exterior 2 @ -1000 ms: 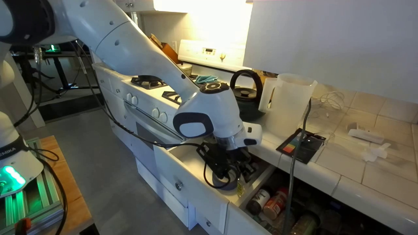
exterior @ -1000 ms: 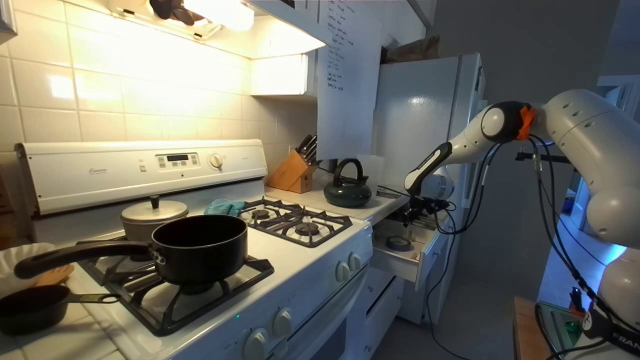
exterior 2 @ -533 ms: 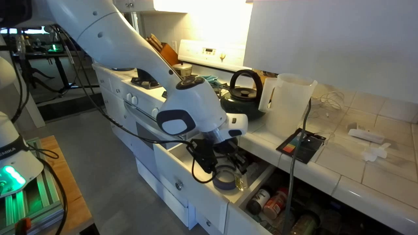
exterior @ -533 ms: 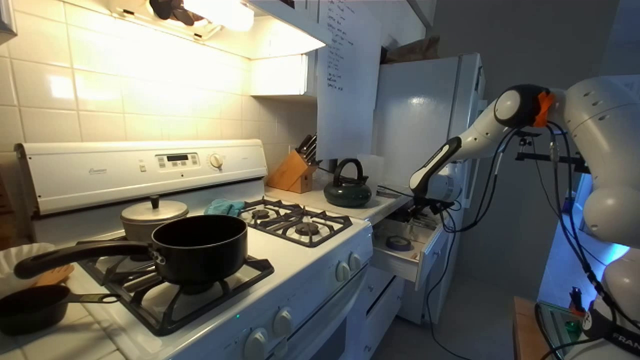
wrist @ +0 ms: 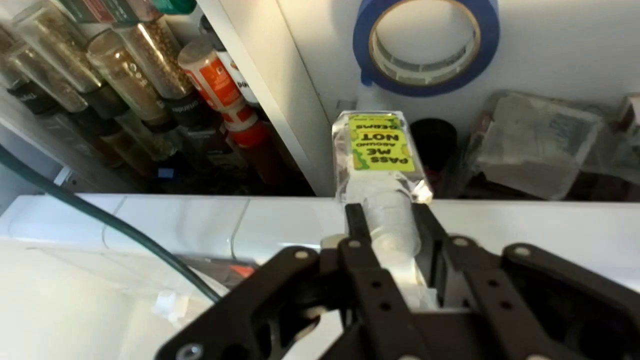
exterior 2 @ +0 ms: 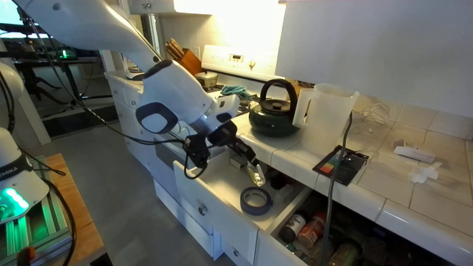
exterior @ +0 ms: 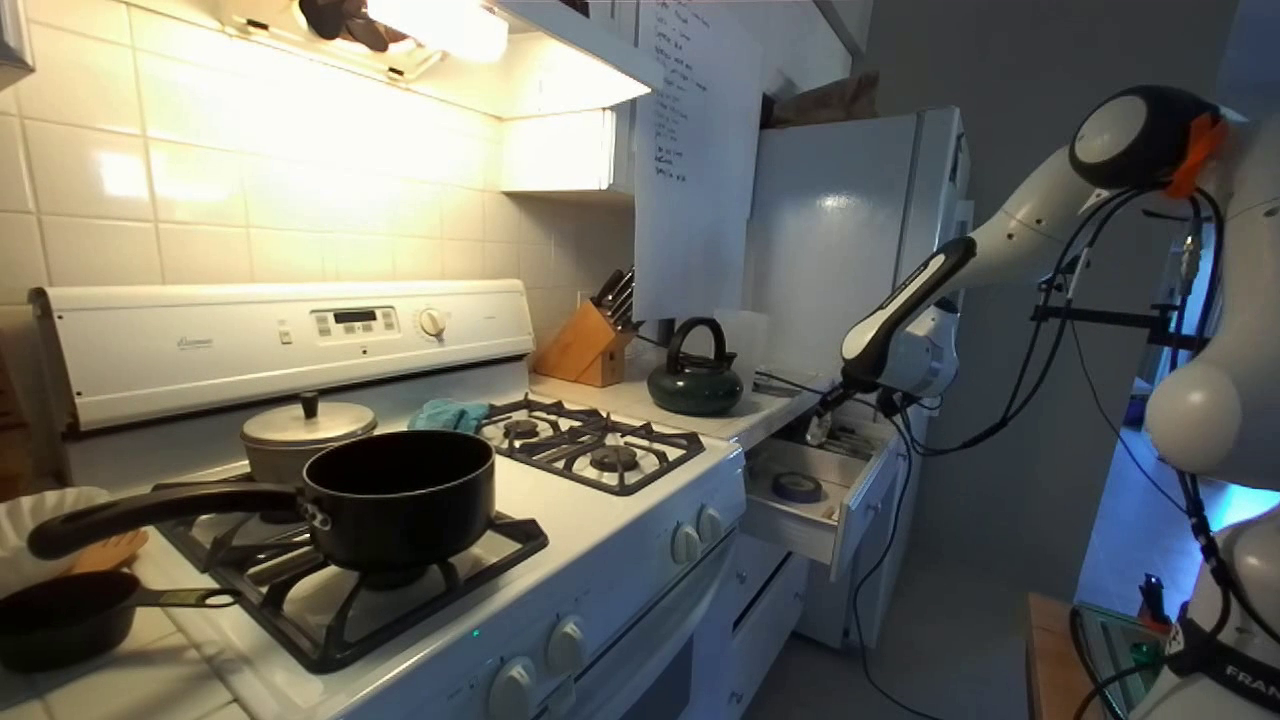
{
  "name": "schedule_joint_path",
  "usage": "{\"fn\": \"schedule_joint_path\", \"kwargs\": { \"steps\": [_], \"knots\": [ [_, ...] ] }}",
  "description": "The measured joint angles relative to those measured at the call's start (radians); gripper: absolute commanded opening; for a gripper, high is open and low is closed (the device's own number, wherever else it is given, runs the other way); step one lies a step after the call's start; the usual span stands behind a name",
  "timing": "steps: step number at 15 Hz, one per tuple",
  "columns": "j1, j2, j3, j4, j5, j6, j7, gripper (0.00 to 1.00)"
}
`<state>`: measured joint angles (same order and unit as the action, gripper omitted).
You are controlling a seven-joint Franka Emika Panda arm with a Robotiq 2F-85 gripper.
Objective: Pull open the drawer and take out the clear bottle
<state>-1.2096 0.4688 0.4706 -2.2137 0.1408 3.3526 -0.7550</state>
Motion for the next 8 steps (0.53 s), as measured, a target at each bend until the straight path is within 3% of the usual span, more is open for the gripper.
{"fn": "schedule_joint_path", "kwargs": {
  "steps": [3,6,8],
  "knots": [
    [-0.222,-0.089,0.234,-0.079,-0.038,0.025,0.005,0.07],
    [-0.451,-0.124,0.469,-0.084,-0.086,0.020,0.015,0.07],
    [-0.565,-0.124,0.586,-0.068,-0.095,-0.003,0.016,0.07]
  ]
}}
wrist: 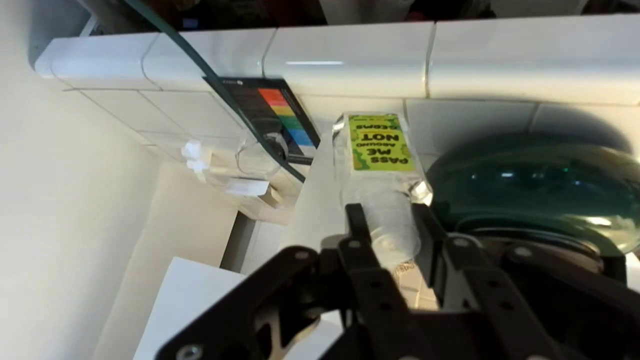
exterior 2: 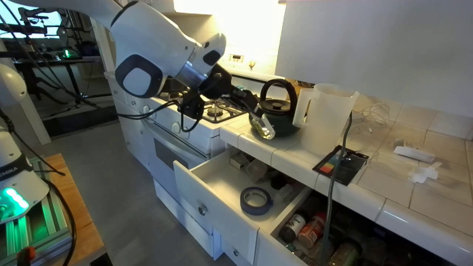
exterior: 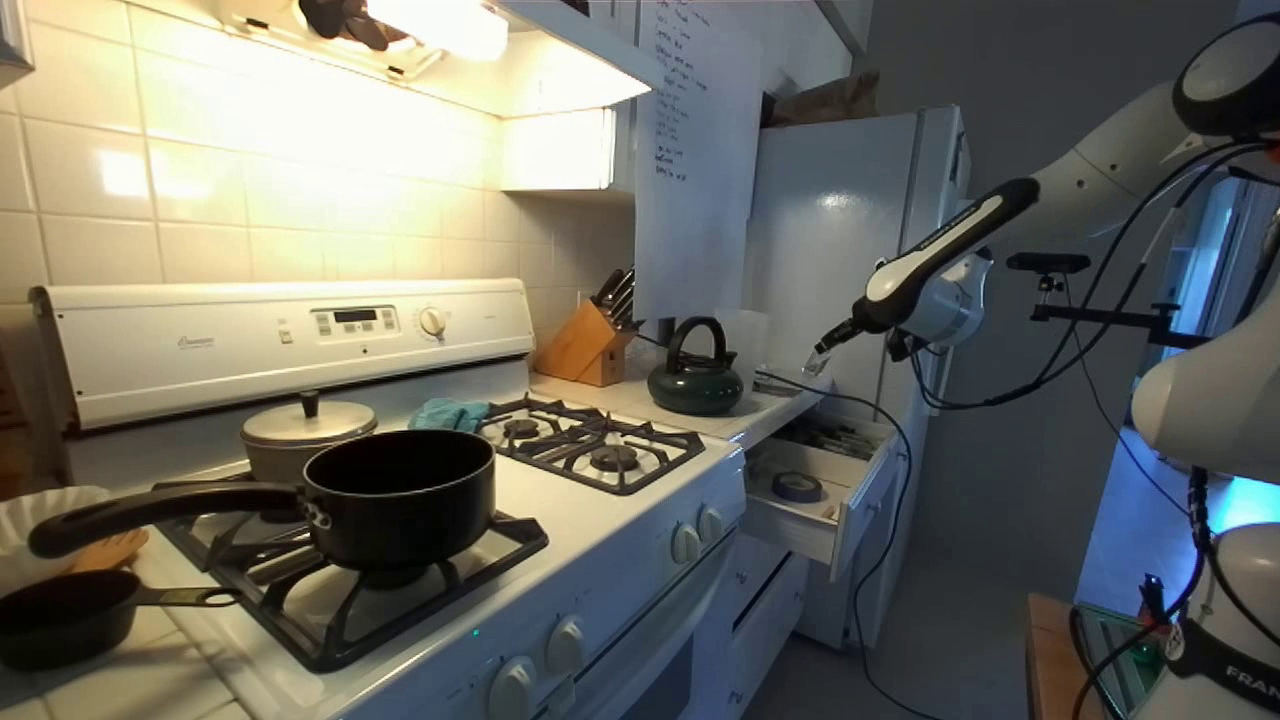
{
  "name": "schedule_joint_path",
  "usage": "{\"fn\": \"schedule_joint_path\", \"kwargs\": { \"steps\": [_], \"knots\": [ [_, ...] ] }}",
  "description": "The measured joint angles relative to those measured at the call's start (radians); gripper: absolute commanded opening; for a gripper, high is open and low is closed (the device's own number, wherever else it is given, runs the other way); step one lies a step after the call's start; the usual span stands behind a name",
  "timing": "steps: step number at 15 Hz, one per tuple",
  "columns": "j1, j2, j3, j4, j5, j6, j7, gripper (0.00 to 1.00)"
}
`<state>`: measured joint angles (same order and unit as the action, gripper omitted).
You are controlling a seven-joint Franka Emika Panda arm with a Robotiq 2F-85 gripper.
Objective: Pull open the drawer and take out the clear bottle
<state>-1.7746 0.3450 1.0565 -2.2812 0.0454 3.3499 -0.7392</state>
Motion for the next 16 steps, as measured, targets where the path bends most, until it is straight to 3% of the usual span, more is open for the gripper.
{"fn": "schedule_joint_path", "kwargs": {
  "steps": [3,8,9,14,15,16],
  "knots": [
    [-0.095,0.007,0.107,0.068,0.002,-0.122,0.009,0.07],
    [-0.095,0.033,0.160,0.237,0.007,-0.410,0.030,0.07],
    [-0.084,0.035,0.161,0.262,0.006,-0.452,0.027,0.26],
    [-0.080,0.036,0.158,0.267,0.006,-0.459,0.027,0.26],
    [-0.080,0.036,0.158,0.267,0.006,-0.459,0.027,0.07],
    [-0.080,0.036,0.158,0.267,0.006,-0.459,0.027,0.07]
  ]
}}
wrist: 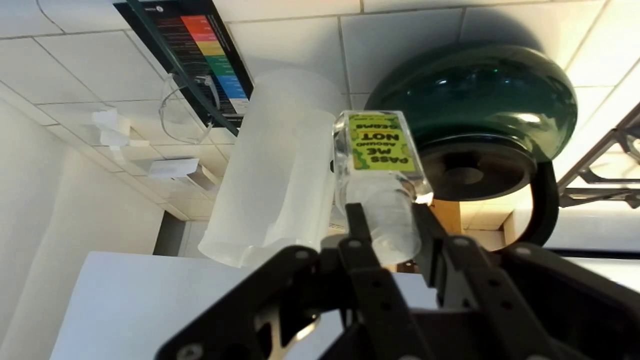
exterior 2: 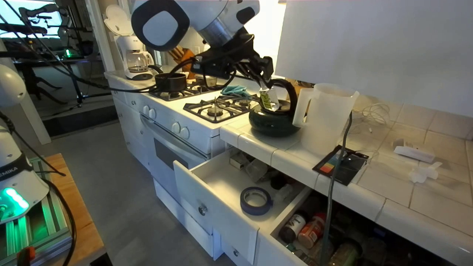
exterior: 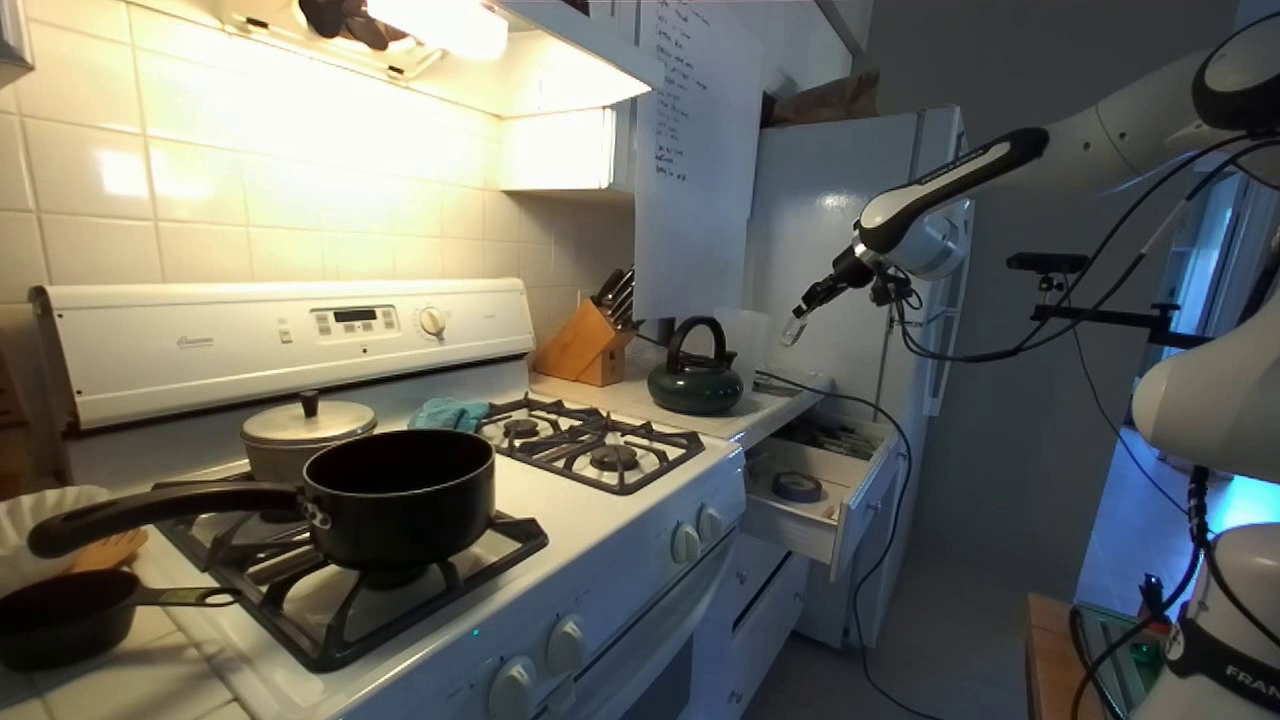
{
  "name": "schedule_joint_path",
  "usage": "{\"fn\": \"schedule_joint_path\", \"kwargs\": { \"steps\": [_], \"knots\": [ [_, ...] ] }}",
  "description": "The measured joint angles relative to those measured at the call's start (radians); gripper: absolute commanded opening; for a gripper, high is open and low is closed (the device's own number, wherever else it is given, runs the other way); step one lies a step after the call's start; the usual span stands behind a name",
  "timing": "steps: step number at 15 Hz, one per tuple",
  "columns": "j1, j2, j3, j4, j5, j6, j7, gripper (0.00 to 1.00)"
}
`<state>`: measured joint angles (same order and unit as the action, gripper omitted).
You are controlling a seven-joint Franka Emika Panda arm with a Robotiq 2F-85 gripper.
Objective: Pull open the drawer and take out the clear bottle
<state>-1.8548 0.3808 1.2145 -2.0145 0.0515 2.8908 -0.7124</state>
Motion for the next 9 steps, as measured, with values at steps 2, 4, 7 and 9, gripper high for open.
{"fn": "schedule_joint_path", "kwargs": {
  "steps": [2,4,7,9],
  "knots": [
    [0.002,0.000,0.000,0.000,0.000,0.000,0.000,0.07],
    [0.025,0.001,-0.005,0.006,0.000,-0.011,0.000,0.07],
    [0.108,0.005,-0.008,0.042,-0.005,-0.099,0.000,0.07],
    [0.184,0.008,-0.007,0.081,-0.018,-0.193,-0.003,0.07]
  ]
}}
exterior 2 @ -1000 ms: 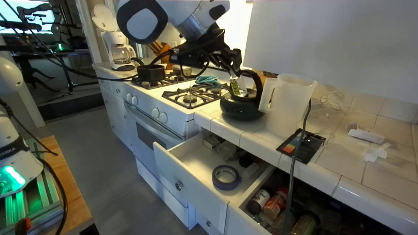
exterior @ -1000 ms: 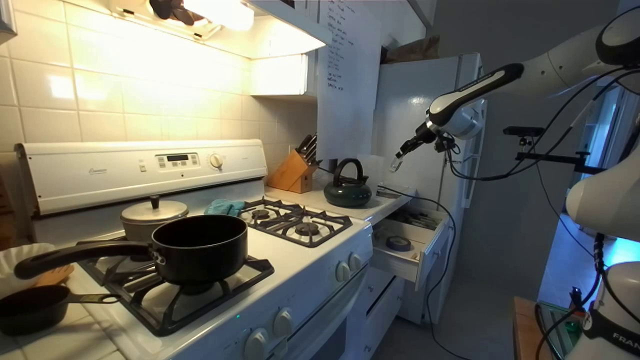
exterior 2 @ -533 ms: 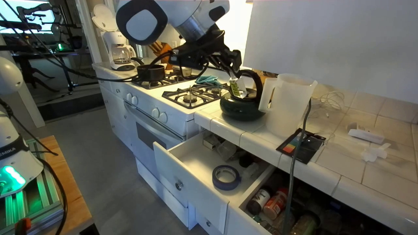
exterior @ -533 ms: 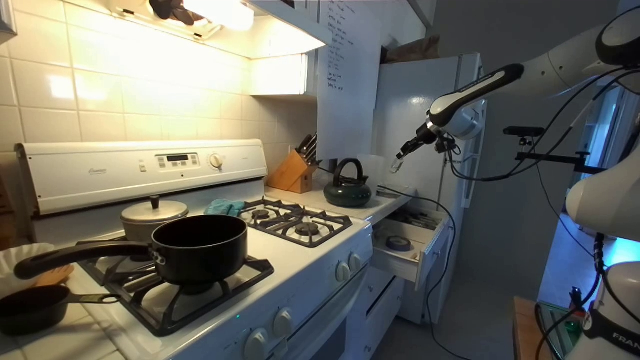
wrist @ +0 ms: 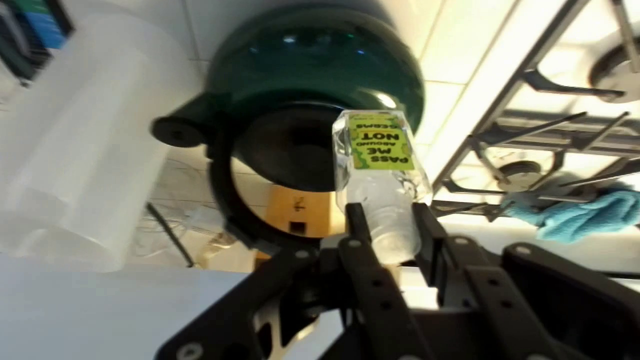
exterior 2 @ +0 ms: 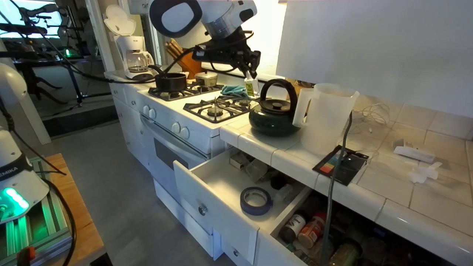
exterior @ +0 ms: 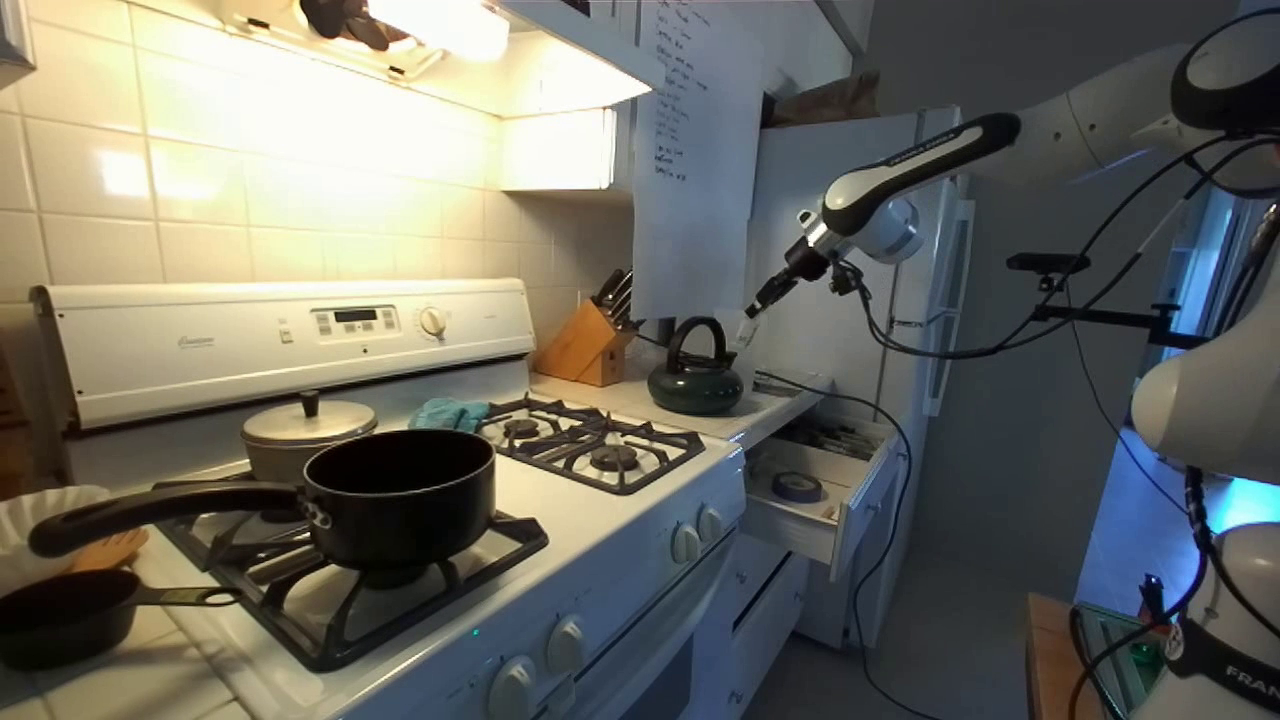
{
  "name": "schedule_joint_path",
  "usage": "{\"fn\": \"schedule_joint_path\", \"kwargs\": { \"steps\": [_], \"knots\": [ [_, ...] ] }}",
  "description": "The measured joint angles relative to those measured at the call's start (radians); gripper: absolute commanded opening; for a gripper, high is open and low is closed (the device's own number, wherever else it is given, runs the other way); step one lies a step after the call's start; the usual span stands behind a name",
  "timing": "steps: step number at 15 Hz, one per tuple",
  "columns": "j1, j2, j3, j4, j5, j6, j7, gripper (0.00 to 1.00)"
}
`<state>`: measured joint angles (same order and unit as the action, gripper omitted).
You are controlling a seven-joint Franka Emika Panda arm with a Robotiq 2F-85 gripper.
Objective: Pull open the drawer and take out the clear bottle
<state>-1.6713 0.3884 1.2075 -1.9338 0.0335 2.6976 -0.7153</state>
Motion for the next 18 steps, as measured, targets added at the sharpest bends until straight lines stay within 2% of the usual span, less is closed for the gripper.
{"fn": "schedule_joint_path", "kwargs": {
  "steps": [3,6,8,14,18],
  "knots": [
    [0.147,0.000,-0.048,0.069,0.002,-0.150,-0.036,0.07],
    [0.303,0.000,-0.155,0.138,0.004,-0.281,-0.090,0.07],
    [0.415,-0.004,-0.273,0.172,0.004,-0.313,-0.111,0.07],
    [0.787,0.007,-0.701,0.246,0.012,-0.313,-0.128,0.07],
    [0.999,0.034,-0.898,0.289,0.061,-0.320,-0.143,0.07]
  ]
}}
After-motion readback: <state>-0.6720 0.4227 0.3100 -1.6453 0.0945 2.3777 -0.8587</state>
